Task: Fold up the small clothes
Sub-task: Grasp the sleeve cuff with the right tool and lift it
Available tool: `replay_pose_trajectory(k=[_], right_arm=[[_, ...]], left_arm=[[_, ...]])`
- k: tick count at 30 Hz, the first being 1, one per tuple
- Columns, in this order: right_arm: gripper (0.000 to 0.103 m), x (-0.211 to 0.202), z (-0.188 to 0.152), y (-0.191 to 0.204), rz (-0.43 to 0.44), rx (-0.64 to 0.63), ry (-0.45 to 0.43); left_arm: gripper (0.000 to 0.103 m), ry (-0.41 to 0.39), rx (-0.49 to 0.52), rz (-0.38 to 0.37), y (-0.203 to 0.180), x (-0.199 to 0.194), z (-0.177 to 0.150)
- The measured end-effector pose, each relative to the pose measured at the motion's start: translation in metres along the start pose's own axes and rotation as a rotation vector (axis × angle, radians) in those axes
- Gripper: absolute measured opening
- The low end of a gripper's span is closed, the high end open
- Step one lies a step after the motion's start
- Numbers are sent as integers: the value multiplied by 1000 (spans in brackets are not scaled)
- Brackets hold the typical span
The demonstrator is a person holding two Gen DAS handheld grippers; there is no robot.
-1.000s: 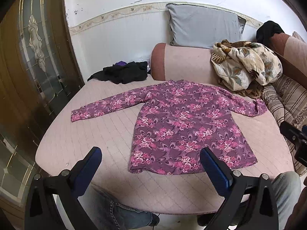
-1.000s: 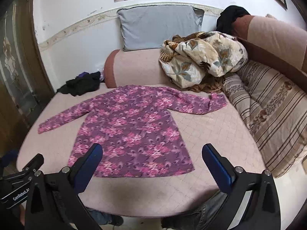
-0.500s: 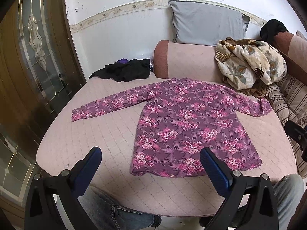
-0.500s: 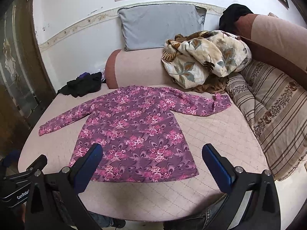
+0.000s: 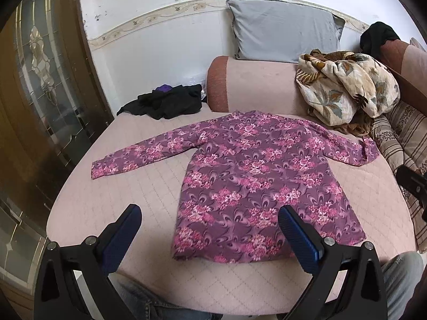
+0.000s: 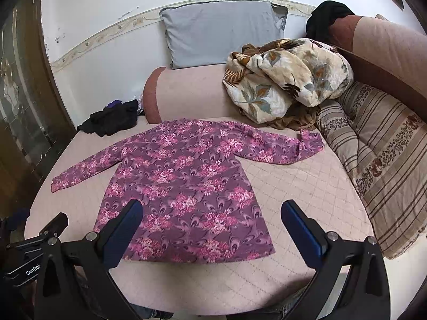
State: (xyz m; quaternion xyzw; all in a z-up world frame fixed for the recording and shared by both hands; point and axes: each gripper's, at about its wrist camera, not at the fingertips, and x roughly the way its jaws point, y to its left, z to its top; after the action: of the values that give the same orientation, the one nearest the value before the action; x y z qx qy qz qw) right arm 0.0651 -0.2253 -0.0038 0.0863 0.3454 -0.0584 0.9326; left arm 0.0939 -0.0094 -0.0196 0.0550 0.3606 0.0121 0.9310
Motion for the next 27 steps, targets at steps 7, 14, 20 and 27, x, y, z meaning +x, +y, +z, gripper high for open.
replay_pose_trajectory(k=[7, 14, 20, 27], right_arm=[[97, 28, 36, -14, 14, 25, -9], [88, 100, 100, -59, -29, 78, 19], [81, 213, 155, -139, -168, 145, 101], [55, 379, 140, -251, -451, 181, 268]], left_arm=[[103, 12, 15, -38, -20, 33, 39], [103, 43, 52, -164, -65, 109, 122], [103, 94, 74, -117, -92, 208, 133], [101, 277, 44, -135, -93, 267, 94]])
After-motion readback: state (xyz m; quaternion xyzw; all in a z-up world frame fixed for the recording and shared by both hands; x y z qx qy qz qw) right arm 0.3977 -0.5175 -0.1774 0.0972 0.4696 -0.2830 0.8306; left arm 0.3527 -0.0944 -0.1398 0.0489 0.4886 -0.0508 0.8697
